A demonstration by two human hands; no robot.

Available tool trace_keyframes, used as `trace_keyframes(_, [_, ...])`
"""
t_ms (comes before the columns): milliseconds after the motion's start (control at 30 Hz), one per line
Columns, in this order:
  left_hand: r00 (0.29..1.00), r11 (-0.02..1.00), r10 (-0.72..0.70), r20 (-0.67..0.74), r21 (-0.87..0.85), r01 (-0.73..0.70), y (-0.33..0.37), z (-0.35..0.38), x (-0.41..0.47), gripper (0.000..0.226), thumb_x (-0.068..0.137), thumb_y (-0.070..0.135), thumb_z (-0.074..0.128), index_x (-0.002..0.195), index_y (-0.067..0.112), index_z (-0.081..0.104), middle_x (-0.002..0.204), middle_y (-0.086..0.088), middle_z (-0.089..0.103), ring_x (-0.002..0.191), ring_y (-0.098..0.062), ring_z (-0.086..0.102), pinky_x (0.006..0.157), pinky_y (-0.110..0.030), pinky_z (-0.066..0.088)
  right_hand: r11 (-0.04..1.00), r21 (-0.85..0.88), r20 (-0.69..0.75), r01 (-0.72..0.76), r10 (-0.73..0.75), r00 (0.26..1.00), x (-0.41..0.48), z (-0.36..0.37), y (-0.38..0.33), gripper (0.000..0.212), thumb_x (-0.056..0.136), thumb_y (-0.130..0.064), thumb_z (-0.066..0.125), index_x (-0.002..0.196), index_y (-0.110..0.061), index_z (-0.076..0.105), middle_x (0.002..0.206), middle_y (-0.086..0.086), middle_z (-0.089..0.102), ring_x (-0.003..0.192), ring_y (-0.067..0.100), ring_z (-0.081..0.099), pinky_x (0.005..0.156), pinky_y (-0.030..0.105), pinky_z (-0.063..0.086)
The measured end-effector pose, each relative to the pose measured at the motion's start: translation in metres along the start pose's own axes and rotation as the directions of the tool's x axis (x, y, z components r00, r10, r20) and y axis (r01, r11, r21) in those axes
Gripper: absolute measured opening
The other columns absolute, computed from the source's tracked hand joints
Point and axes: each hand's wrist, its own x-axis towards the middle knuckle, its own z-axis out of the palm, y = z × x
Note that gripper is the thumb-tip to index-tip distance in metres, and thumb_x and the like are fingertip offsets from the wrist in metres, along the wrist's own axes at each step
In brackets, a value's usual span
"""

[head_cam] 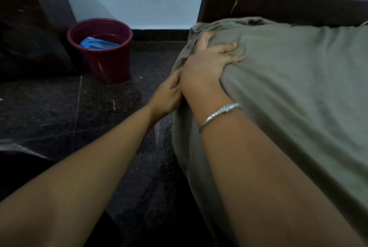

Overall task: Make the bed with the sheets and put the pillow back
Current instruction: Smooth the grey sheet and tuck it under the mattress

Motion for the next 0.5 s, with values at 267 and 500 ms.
trace_keyframes(267, [0.956,0.934,-0.188,0.226,0.343,0.103,-0.045,0.011,-0.027,0.050,0.089,-0.002,0.054,0.136,0.010,0.044,0.112,-0.002,0.054,0.103,-0.015,0.050,0.077,-0.008,0.040,0.998,-0.016,-0.191,-0.068,0.063,0.980,0.006,0.030,-0.012,0.074,0.094,-0.039,0.046,0.150,-0.006,0.012,0.155,0.018,0.003,0.130,0.063,0.013,0.096,0.077,0.014])
trace_keyframes(500, [0.893,0.904,-0.426,0.147,0.027,0.427,-0.033,0.007,0.006,0.044,0.093,0.010,0.046,0.132,0.029,0.047,0.099,-0.003,0.062,0.084,-0.017,0.057,0.074,-0.036,0.051,0.999,-0.034,-0.128,-0.026,0.021,0.992,-0.010,0.019,-0.004,0.060,0.097,-0.031,0.038,0.148,-0.005,0.020,0.154,0.023,0.003,0.129,0.060,0.018,0.099,0.073,0.020])
